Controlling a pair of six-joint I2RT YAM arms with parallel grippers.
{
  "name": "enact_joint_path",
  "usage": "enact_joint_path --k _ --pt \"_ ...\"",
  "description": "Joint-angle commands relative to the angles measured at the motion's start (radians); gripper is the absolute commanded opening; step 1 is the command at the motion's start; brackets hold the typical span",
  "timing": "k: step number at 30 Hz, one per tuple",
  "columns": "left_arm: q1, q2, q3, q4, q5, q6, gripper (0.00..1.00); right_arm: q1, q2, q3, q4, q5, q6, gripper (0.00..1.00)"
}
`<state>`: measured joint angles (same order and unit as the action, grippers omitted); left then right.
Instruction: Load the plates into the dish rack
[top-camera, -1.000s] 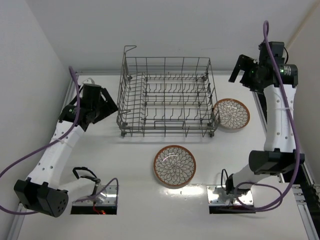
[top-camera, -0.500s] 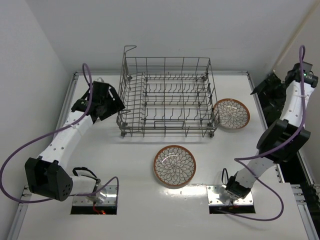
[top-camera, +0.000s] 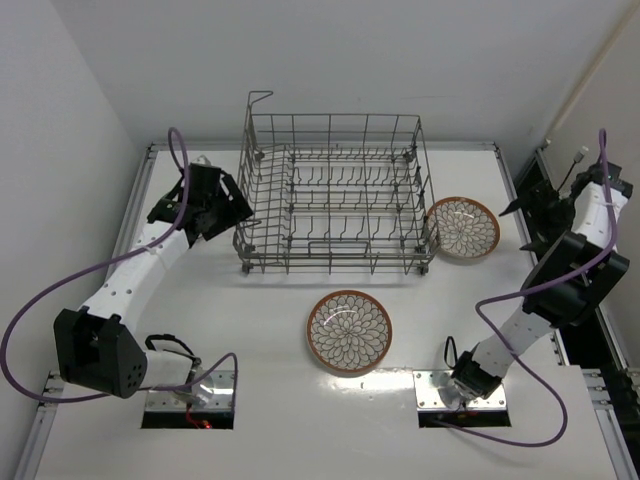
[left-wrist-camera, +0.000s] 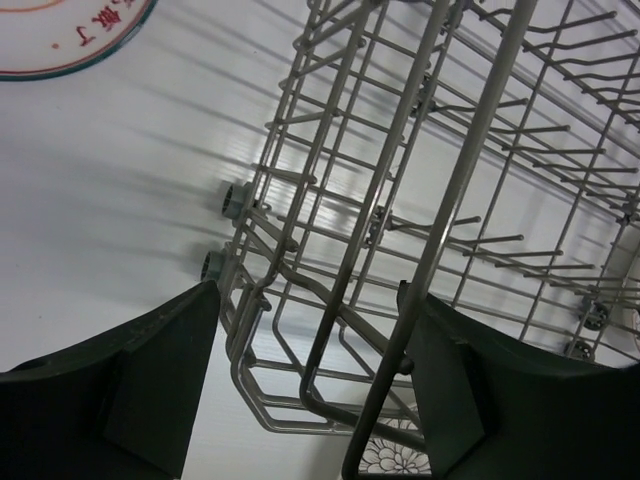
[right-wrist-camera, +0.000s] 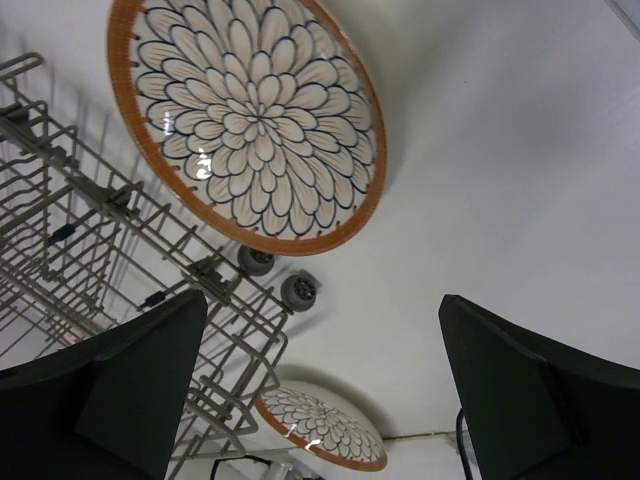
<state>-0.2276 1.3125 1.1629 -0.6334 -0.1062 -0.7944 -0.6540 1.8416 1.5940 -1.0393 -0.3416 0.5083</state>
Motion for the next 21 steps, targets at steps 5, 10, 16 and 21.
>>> enact_joint_path --k 5,10,16,21 --pt "-0.036 -0.041 0.047 0.034 -0.171 0.063 0.71 -0.022 -0.012 -0.032 0.033 0.052 -0.056 0.99" --pt "-0.036 -0.065 0.061 0.034 -0.210 0.083 0.73 -0.013 0.048 -0.066 0.042 0.112 -0.088 0.99" --pt "-0.036 -0.128 -0.026 0.034 -0.242 0.083 0.73 0.005 0.111 -0.078 0.030 0.112 -0.139 0.96" --pt "-0.036 -0.141 -0.039 0.015 -0.260 0.083 0.73 0.025 0.133 -0.088 0.061 0.101 -0.160 0.95"
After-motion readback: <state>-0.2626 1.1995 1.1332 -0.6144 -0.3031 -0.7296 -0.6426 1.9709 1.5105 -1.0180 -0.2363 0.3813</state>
